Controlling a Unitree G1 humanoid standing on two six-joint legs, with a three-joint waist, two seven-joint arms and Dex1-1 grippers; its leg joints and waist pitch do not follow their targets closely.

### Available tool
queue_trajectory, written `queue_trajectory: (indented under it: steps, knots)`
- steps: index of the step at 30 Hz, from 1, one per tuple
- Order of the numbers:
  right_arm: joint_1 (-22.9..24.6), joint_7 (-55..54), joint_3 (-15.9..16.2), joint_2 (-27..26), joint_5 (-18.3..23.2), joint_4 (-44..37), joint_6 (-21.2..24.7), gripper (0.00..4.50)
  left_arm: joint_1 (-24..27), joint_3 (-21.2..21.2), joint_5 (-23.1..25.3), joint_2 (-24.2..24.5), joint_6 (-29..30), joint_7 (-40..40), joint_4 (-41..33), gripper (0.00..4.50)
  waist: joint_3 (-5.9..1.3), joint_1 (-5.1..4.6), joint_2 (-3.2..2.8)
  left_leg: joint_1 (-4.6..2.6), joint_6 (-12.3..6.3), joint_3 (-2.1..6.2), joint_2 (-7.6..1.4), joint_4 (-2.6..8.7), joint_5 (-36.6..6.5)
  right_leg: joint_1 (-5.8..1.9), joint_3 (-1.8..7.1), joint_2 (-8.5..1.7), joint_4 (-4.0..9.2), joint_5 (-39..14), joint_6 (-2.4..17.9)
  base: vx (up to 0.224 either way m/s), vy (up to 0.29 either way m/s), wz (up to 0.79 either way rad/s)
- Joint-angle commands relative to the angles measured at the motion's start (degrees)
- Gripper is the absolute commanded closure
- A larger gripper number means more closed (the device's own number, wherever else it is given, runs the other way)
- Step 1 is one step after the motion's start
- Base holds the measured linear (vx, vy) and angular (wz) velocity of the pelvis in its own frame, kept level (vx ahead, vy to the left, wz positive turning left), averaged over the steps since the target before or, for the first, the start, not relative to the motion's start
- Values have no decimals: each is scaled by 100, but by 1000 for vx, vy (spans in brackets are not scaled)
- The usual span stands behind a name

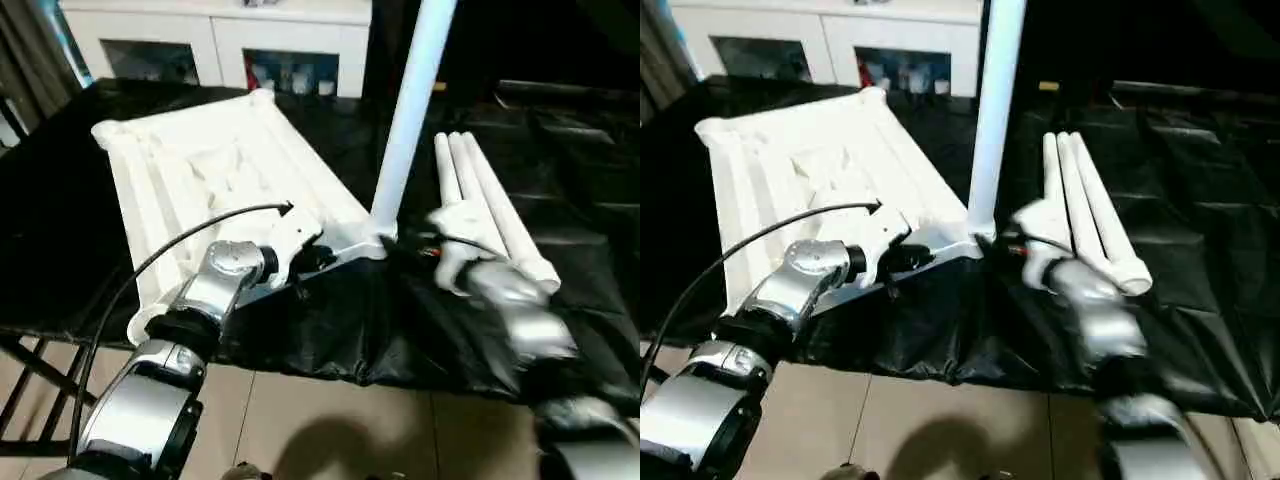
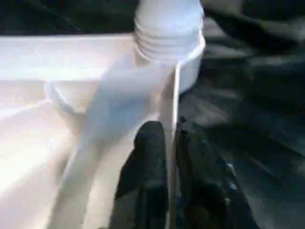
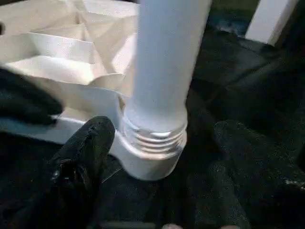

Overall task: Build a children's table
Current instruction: Rotate leg to tighten, then rotate table base

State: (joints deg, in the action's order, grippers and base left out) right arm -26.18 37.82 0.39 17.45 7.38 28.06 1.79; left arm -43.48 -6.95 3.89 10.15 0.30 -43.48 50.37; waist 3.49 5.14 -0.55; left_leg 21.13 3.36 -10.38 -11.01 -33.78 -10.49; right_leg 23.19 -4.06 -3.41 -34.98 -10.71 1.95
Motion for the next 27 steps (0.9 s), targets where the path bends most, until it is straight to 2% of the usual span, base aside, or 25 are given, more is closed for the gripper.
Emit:
queue_trajectory:
  steps: [1,4,5,6,7,8,9,10,11,12,14,16,17,18,22,23,25,27]
  knots:
    - [146,83,-17,98,118,-400,269,62,-317,460,-223,199,-111,515,-180,366,-420,52,72,-25,-524,88,-209,336,-746,-378,287,-498,408,-671,1130,0,0,0]
    - [256,101,23,82,133,-641,491,62,-381,624,-288,330,-60,713,-250,366,-408,42,60,-40,-453,90,-210,346,-813,-352,277,-497,427,-890,1127,0,0,0]
    - [367,95,185,-38,121,-910,788,62,-455,793,-212,682,4,1029,-326,366,-405,46,56,-39,-440,97,-216,349,-803,-353,284,-484,411,-866,1105,0,0,0]
    - [422,82,317,-107,91,-1036,891,62,-467,865,-161,884,64,1154,-365,366,-404,37,74,-23,-445,105,-217,358,-781,-360,280,-478,396,-822,1082,0,0,0]
    - [454,72,404,-149,69,-1106,941,62,-467,903,-129,1007,101,1216,-389,366,-408,11,53,-1,-418,125,-215,368,-741,-370,274,-484,376,-780,1006,0,0,0]
    - [452,-86,490,-250,-27,-1100,1082,62,-422,900,-21,1216,185,1280,-425,366,-412,-2,39,-41,-371,122,-220,364,-771,-336,278,-485,392,-820,995,0,0,0]
    - [413,-279,543,-369,-136,-1007,1164,62,-362,873,100,1428,251,1302,-444,366,-407,-18,33,-49,-340,120,-217,366,-778,-322,285,-478,386,-830,1013,0,0,0]
    - [381,-432,576,-462,-217,-935,1231,92,-312,849,193,1585,293,1312,-458,395,-405,-14,3,-64,-272,113,-218,369,-767,-300,296,-475,389,-842,1027,0,0,0]
    - [376,-442,577,-473,-218,-924,1240,99,-307,851,199,1600,306,1319,-459,402,-405,-22,0,-59,-233,116,-223,375,-756,-300,302,-475,379,-817,1032,0,0,0]
    - [302,-589,598,-642,-213,-751,1380,99,-222,895,283,1822,524,1427,-469,402,-415,-6,-23,-93,-163,117,-245,377,-737,-289,307,-483,364,-729,1067,0,0,0]
    - [202,-749,681,-745,-335,-547,1451,117,-146,888,425,2057,664,1616,-434,405,-406,-25,-51,-94,-49,119,-250,392,-777,-268,307,-469,328,-546,1155,0,0,0]
    - [37,-912,750,-856,-463,-259,1551,141,-19,773,617,2322,764,1624,-351,438,-407,-7,-52,-112,15,113,-248,396,-848,-267,322,-486,335,-531,1155,0,0,0]
    - [37,-912,750,-856,-463,-259,1551,141,-19,773,617,2322,764,1624,-351,438,-407,2,-22,-102,33,116,-249,405,-850,-284,321,-493,336,-539,1150,0,0,0]
    - [-11,-985,770,-879,-517,-210,1600,144,19,747,597,2362,825,1610,-316,442,-405,18,-50,-113,74,110,-246,402,-859,-272,328,-499,331,-524,1139,0,0,0]
    - [-307,-1384,762,-987,-661,216,1715,186,163,574,689,2407,1002,1557,-224,450,-405,53,-38,-108,182,117,-241,413,-894,-289,338,-522,318,-480,1126,0,0,0]
    - [-366,-1457,763,-1002,-709,317,1715,186,187,533,751,2419,1041,1579,-227,450,-408,49,-65,-102,213,122,-238,410,-895,-289,338,-525,304,-465,1130,0,0,0]
    - [-450,-1568,750,-1026,-758,463,1699,195,237,487,805,2431,1134,1555,-255,450,-408,43,-30,-91,211,116,-232,405,-877,-305,343,-520,309,-405,1111,0,0,0]
    - [-507,-1642,717,-1051,-761,563,1645,220,269,470,791,2424,1224,1453,-267,450,-413,38,-34,-87,208,119,-224,400,-834,-310,344,-532,301,-382,1129,0,0,0]
